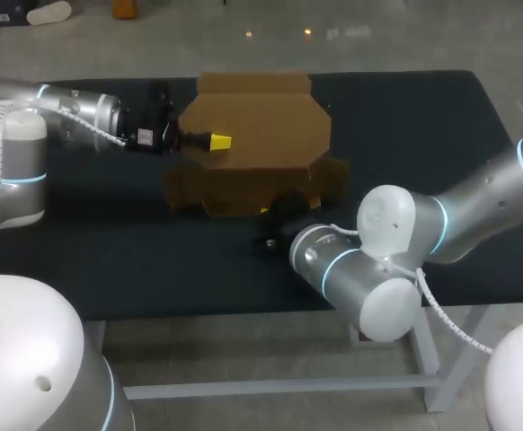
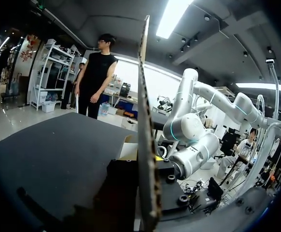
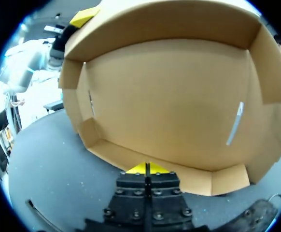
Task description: Assemble the packaging by folding the flat box into shape, placing the metal phone stand inside, and closing the box properly
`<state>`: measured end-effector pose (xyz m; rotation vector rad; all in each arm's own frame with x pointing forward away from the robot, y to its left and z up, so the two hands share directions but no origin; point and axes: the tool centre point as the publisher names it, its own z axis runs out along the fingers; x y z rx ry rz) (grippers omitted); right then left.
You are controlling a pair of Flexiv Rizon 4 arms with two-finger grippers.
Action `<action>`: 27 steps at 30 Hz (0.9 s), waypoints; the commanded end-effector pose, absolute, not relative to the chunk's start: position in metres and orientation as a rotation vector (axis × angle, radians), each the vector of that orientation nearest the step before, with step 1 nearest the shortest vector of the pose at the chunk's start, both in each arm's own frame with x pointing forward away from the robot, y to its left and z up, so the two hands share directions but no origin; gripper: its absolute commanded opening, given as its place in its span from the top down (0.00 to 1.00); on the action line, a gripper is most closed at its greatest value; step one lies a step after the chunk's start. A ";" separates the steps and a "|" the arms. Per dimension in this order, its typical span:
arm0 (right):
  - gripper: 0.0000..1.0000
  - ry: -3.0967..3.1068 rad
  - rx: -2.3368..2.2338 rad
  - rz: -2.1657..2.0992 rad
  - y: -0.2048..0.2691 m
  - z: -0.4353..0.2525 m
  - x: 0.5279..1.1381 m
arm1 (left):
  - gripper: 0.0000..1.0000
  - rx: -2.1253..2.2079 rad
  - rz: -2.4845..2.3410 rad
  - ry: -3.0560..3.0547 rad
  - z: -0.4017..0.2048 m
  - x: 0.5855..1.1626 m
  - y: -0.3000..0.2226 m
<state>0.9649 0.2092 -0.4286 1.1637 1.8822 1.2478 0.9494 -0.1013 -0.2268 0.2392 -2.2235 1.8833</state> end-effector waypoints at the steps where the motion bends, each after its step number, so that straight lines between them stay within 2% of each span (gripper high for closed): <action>1: 1.00 1.878 1.163 1.247 0.211 -0.436 0.968 | 1.00 0.236 1.879 -2.223 -0.230 0.950 -0.102; 27: 1.00 1.882 1.162 1.256 0.211 -0.436 0.967 | 1.00 0.241 1.877 -2.232 -0.229 0.950 -0.103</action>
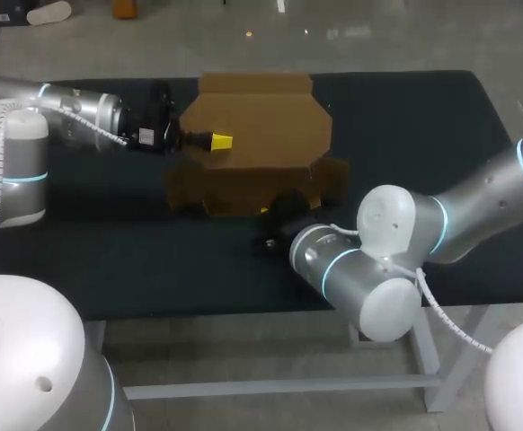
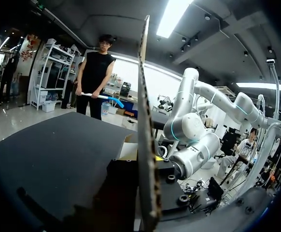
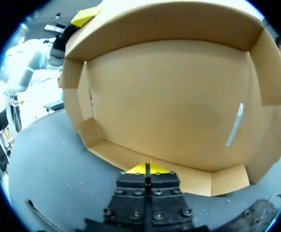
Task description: Assemble the packaging by folding the flat box into shape, placing the metal phone stand inside, and closing the box properly
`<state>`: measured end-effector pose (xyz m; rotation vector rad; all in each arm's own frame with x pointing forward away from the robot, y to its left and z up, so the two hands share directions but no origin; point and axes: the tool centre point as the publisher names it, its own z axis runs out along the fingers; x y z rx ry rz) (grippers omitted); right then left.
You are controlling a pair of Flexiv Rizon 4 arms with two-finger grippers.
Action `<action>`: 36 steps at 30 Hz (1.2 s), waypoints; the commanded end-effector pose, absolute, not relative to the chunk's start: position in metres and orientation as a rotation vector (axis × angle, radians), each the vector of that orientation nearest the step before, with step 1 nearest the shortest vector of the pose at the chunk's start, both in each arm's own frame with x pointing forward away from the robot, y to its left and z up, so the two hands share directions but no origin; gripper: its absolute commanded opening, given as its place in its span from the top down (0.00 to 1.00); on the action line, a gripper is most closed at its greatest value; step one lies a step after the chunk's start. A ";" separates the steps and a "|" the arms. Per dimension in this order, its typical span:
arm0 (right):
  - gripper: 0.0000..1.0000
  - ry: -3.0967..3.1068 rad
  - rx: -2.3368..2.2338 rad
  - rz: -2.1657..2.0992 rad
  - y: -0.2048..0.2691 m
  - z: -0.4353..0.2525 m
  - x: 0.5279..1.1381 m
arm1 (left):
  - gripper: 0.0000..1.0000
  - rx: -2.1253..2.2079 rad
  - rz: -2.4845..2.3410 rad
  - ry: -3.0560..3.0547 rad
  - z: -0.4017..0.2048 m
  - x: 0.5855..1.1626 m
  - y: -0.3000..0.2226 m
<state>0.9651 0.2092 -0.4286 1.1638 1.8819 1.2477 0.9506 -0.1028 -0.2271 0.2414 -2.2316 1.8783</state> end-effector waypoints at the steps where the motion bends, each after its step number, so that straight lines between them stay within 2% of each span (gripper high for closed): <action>1: 1.00 1.881 1.161 1.257 0.211 -0.435 0.967 | 1.00 0.241 1.877 -2.232 -0.229 0.950 -0.103; 16: 1.00 1.850 1.116 1.394 0.203 -0.399 0.924 | 1.00 0.241 1.877 -2.232 -0.229 0.950 -0.103; 36: 1.00 1.903 1.166 1.477 0.139 -0.364 0.870 | 1.00 0.241 1.877 -2.232 -0.229 0.950 -0.103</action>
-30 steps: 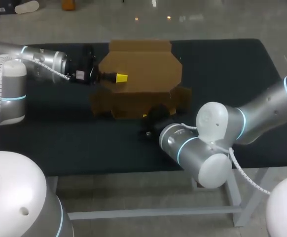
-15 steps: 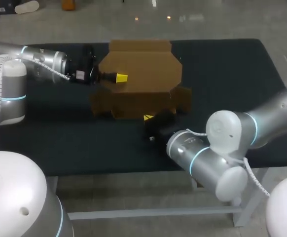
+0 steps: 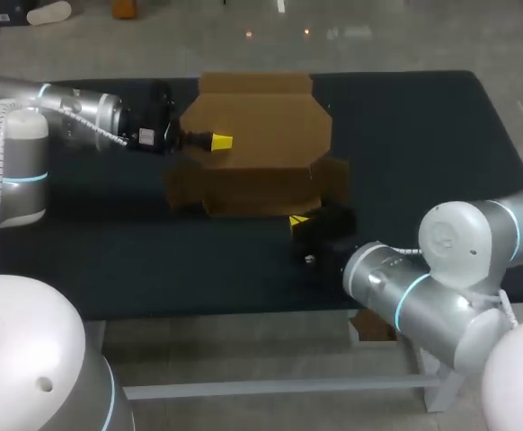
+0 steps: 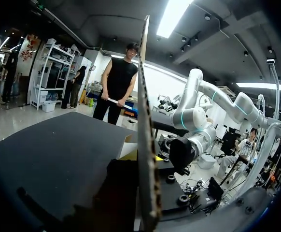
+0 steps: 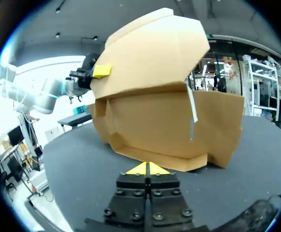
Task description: Assemble the packaging by folding the flat box into shape, placing the metal phone stand inside, and closing the box properly
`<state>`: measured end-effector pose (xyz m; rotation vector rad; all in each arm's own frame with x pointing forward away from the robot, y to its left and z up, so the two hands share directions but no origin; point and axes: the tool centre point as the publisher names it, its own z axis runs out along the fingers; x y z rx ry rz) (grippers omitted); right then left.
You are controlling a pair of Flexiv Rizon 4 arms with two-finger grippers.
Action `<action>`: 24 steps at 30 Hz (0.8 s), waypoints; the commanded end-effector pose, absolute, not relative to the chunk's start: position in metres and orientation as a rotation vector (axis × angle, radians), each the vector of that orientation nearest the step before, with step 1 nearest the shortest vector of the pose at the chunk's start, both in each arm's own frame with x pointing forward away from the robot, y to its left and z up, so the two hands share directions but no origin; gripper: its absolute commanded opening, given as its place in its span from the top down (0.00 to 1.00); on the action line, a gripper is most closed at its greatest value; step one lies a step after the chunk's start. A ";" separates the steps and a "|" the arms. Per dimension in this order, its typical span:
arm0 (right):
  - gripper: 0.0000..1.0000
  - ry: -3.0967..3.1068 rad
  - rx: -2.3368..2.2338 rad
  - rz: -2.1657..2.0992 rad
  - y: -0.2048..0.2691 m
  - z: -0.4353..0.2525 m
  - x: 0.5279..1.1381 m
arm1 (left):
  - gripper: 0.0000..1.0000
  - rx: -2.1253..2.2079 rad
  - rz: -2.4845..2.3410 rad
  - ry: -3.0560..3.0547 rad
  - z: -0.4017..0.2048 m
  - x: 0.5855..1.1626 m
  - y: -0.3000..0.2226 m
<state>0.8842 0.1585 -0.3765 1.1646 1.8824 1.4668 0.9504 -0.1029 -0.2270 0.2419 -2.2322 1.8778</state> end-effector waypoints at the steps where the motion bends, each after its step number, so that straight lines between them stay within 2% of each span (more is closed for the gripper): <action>1: 1.00 1.914 1.162 1.458 0.136 -0.364 0.869 | 1.00 0.241 1.877 -2.232 -0.229 0.950 -0.103; 24: 1.00 2.008 1.111 1.443 0.067 -0.354 0.838 | 1.00 0.241 1.877 -2.232 -0.229 0.950 -0.103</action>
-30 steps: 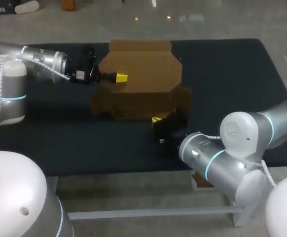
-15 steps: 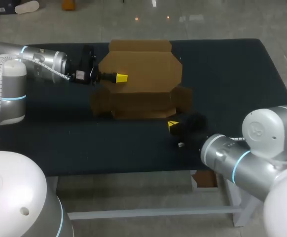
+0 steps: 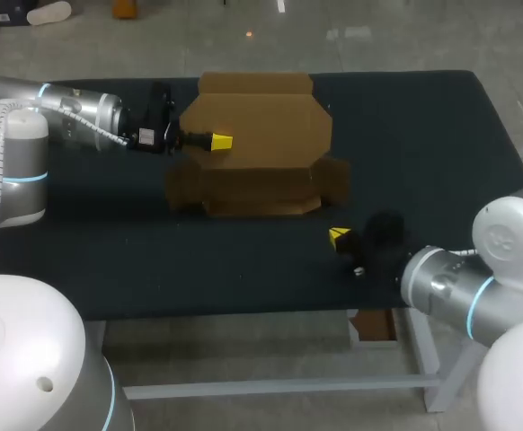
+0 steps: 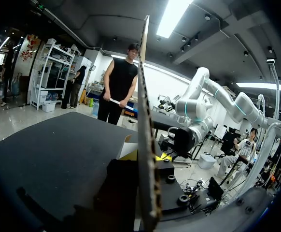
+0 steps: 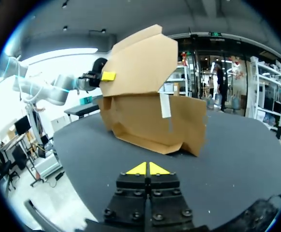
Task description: Assemble the packaging by folding the flat box into shape, placing the metal phone stand inside, and closing the box properly
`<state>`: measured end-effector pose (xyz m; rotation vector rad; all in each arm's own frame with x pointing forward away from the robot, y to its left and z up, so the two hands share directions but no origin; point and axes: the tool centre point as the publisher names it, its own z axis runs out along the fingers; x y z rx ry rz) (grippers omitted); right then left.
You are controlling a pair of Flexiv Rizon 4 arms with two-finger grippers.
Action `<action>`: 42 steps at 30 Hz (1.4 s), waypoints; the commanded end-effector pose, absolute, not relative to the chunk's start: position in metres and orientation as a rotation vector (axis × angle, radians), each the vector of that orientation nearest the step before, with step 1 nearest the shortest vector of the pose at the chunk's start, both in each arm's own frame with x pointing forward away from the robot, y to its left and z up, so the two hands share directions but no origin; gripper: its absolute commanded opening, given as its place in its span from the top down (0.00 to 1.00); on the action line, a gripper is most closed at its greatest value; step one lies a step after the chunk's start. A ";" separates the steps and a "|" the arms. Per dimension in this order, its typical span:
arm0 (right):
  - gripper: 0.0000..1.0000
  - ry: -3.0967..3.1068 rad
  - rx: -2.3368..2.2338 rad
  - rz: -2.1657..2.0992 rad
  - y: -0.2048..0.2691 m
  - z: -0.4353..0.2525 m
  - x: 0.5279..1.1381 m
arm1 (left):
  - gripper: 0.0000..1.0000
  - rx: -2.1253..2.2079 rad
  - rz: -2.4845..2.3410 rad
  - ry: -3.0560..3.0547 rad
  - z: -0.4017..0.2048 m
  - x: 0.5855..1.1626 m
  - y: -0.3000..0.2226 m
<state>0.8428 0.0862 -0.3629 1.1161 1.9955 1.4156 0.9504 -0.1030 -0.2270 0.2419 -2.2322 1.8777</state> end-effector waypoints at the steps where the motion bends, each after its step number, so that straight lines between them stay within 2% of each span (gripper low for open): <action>1: 1.00 2.003 1.123 1.425 0.063 -0.355 0.837 | 1.00 0.241 1.877 -2.232 -0.229 0.950 -0.103; 19: 1.00 2.048 1.070 1.411 0.051 -0.361 0.834 | 1.00 0.241 1.877 -2.232 -0.229 0.950 -0.103; 42: 1.00 2.036 1.018 1.386 0.077 -0.376 0.870 | 1.00 0.241 1.877 -2.232 -0.229 0.950 -0.103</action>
